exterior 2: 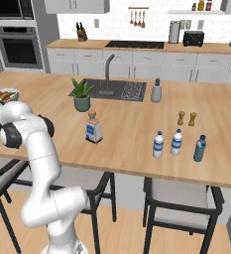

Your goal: Move the plastic bottles in the middle to the plastics group, and the glass bottles in the middle to the glass group.

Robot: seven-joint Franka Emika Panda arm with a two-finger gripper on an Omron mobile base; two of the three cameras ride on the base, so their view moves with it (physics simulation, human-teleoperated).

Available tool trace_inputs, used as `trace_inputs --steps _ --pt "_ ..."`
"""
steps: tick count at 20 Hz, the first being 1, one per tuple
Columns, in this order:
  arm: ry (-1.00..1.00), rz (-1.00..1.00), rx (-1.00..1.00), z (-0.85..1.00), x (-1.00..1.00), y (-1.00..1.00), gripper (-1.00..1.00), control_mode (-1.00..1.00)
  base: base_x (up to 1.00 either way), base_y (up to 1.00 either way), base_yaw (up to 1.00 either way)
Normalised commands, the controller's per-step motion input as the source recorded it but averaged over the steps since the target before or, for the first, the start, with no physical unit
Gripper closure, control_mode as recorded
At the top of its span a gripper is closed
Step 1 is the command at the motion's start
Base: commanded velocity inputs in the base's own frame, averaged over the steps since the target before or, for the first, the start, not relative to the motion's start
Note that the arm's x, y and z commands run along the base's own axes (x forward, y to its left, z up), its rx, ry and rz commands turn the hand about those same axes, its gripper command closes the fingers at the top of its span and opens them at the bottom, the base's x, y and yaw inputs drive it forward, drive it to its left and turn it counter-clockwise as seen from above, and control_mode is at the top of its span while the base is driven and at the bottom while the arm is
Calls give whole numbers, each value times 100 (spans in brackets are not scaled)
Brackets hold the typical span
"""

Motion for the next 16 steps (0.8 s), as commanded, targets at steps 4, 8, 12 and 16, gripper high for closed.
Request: trace_inputs --steps 4,8,12,16 --pt "0 0 0 0 0 0 -100 -100 0 0 0" --pt "0 0 0 0 0 0 -100 -100 0 0 0" --pt "-1 0 0 0 0 0 -100 -100 0 0 0" --pt "-1 0 0 0 0 -1 -100 -100 0 0 0"
